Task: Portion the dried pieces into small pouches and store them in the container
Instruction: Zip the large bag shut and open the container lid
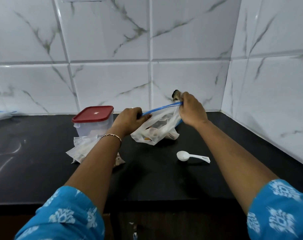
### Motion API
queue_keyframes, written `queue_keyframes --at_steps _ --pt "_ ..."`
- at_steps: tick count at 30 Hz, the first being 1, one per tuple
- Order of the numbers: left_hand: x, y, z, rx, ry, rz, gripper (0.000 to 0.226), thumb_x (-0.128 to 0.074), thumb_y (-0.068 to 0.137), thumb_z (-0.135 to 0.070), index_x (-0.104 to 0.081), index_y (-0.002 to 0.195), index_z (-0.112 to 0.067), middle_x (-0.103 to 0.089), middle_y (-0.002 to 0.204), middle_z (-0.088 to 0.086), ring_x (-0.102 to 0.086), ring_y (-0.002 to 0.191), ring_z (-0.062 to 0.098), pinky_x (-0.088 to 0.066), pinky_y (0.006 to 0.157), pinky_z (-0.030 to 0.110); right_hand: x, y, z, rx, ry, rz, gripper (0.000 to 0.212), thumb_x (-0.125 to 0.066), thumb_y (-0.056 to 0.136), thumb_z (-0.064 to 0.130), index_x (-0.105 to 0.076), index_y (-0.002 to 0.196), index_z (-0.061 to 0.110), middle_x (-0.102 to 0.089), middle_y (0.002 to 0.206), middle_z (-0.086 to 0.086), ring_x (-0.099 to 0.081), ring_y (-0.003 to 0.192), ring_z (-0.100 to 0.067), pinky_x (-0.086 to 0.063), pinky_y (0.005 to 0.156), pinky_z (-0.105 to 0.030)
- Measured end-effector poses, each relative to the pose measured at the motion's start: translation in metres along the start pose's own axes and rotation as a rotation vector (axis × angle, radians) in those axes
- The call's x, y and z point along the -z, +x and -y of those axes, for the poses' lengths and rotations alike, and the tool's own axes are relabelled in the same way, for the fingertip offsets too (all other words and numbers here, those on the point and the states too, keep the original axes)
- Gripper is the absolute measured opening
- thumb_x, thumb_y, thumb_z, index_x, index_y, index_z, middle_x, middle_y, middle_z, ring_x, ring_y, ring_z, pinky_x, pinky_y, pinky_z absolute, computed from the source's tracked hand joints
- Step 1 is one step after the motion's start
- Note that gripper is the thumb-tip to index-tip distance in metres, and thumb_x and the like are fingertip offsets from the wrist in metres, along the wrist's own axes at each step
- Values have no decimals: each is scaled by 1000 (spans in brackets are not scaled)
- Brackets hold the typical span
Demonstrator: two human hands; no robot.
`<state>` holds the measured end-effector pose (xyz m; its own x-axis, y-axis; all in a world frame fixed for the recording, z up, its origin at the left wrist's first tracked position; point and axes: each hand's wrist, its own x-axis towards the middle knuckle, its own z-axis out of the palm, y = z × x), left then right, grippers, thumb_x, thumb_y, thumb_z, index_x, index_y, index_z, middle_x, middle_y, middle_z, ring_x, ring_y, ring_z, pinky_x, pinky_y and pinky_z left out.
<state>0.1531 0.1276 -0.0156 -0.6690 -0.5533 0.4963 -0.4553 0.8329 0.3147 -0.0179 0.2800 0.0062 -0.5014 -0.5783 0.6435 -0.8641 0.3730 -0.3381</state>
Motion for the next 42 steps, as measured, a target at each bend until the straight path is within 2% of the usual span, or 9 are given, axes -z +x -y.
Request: queue_keyframes --at_steps 5,9,14,19,24,30,33,36,42 --pt "-2 -3 11 212 -217 169 34 -59 90 -47 -59 91 -13 -57 81 -1 -53 79 17 -41 69 30 7 4 -5 -393 372 134 21 -46 83 10 -55 102 9 -57 95 -8 -60 95 -33 -55 82 -47" --pt "3 0 6 387 -666 38 19 -62 91 -29 -57 87 -12 -55 80 1 -51 74 15 -44 63 28 17 2 4 -649 885 187 4 -59 85 6 -58 85 10 -62 85 -11 -64 73 -24 -56 53 -32" --pt "5 0 1 508 -1058 -204 25 -65 90 -17 -45 101 -8 -51 82 6 -49 62 14 -42 43 17 32 -1 6 -627 1244 360 10 -63 87 17 -61 95 11 -63 78 -3 -63 66 -15 -53 49 -22" --pt "16 -2 5 595 -1326 -167 23 -71 84 -19 -49 81 -12 -50 66 1 -49 56 15 -46 53 23 35 0 7 -603 1423 293 10 -59 88 9 -56 80 13 -64 75 -5 -65 63 -16 -58 58 -25" --pt "39 -9 -1 563 -1578 -83 24 -42 89 -9 -65 82 -13 -69 71 -5 -59 67 13 -52 64 26 30 4 6 -589 1309 27 20 -66 87 -2 -54 80 13 -65 86 -8 -66 74 -17 -57 54 -23" --pt "42 -14 -6 466 -1503 -193 36 -53 79 14 -71 104 -5 -71 91 1 -62 81 16 -52 79 35 26 8 15 -463 840 -169 23 -71 79 0 -54 74 14 -67 82 -11 -64 55 -15 -59 57 -27" --pt "41 -17 -11 414 -1325 -177 41 -54 81 19 -66 112 -4 -68 95 2 -62 75 11 -54 69 26 27 12 20 -391 628 -197 19 -67 76 1 -56 76 16 -67 76 -5 -68 63 -21 -60 73 -38" --pt "40 -16 -8 380 -989 -227 36 -54 79 19 -70 101 -4 -67 102 9 -59 70 13 -53 64 19 31 9 21 -290 388 -217 17 -58 77 -4 -61 85 11 -66 88 -3 -60 76 -20 -49 69 -28" --pt "46 -13 0 393 -481 -353 37 -49 77 10 -77 88 -12 -67 87 5 -58 82 18 -50 78 27 37 5 23 -201 116 -178 31 -53 74 -12 -68 89 11 -67 96 -4 -61 86 -23 -47 67 -28"
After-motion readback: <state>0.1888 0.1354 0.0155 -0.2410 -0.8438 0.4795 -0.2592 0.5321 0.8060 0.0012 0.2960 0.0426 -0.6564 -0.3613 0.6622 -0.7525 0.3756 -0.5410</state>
